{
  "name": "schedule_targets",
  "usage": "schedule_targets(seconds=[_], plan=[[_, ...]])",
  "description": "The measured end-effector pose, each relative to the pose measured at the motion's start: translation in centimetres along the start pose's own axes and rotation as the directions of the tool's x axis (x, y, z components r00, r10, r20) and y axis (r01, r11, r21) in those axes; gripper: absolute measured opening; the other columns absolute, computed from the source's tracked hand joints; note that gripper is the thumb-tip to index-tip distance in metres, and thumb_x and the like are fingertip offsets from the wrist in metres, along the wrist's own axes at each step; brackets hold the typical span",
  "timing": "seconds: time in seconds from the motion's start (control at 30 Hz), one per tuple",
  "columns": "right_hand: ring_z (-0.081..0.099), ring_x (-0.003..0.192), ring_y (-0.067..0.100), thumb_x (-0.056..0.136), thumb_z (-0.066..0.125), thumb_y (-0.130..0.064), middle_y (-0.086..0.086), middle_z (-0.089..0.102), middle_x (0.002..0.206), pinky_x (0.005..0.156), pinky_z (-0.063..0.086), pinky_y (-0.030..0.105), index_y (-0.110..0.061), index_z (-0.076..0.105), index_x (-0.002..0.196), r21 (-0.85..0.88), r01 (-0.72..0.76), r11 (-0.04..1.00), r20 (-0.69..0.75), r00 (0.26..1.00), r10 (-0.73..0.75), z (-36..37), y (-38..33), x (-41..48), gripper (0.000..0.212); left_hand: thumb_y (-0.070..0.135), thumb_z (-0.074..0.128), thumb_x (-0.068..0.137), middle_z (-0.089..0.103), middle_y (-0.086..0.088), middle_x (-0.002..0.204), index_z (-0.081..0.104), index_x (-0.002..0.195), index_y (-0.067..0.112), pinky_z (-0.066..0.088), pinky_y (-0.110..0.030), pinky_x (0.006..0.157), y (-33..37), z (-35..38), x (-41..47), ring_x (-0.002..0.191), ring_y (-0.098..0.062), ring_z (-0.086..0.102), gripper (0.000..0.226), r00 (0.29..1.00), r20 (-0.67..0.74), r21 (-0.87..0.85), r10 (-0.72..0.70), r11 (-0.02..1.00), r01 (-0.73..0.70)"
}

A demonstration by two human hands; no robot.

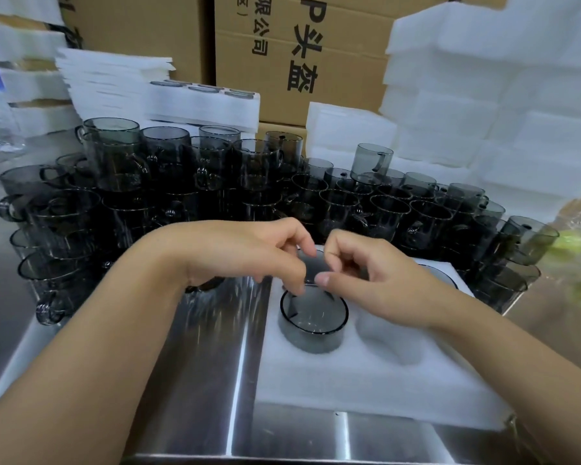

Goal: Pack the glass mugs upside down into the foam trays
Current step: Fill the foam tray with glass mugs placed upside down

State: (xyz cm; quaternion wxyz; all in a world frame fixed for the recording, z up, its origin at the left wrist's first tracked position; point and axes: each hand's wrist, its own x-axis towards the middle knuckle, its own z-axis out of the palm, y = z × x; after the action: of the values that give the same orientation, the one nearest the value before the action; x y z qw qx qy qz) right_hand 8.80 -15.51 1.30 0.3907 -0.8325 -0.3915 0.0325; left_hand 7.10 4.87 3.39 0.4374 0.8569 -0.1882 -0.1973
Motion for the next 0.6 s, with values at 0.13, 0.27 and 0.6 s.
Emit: schedule_targets(seconds=[0.13,0.27,0.6], plan=[[0.032,0.055,0.008,0.081,0.061,-0.031,-0.004,0.039,0.057,0.052,0.030,0.018,-0.022,0.038,0.063,-0.034,0.004,0.999,0.031,1.000,-0.003,0.0,-0.1,0.0,0.031,0.058,0.076,0.046,0.045,0.014,0.067,0.053,0.066,0.045,0.036,-0.022,0.056,0.2,-0.6,-1.0,0.061,-0.006,0.041,0.034,0.991,0.135,0.185,-0.006,0.983,-0.019],[0.034,0.058,0.015,0.082,0.058,-0.028,-0.004,0.037,0.061,0.056,0.031,0.024,-0.018,0.035,0.060,-0.049,0.033,0.998,0.012,0.999,-0.032,0.0,0.1,0.0,0.033,0.064,0.075,0.045,0.037,0.013,0.049,0.048,0.055,0.031,0.027,-0.019,0.046,0.0,-1.0,-1.1,0.046,-0.006,0.032,0.044,0.984,0.150,0.276,-0.098,0.960,0.054],[0.034,0.056,0.006,0.080,0.063,-0.024,-0.012,0.038,0.062,0.057,0.028,0.014,-0.019,0.034,0.055,-0.116,0.089,0.989,0.100,0.992,-0.078,-0.3,0.8,0.0,0.039,0.068,0.073,0.044,0.036,0.008,0.046,0.038,0.046,0.023,0.029,-0.012,0.045,0.1,-0.7,-0.7,0.045,-0.008,0.031,0.056,0.954,0.178,0.394,-0.241,0.906,0.155]])
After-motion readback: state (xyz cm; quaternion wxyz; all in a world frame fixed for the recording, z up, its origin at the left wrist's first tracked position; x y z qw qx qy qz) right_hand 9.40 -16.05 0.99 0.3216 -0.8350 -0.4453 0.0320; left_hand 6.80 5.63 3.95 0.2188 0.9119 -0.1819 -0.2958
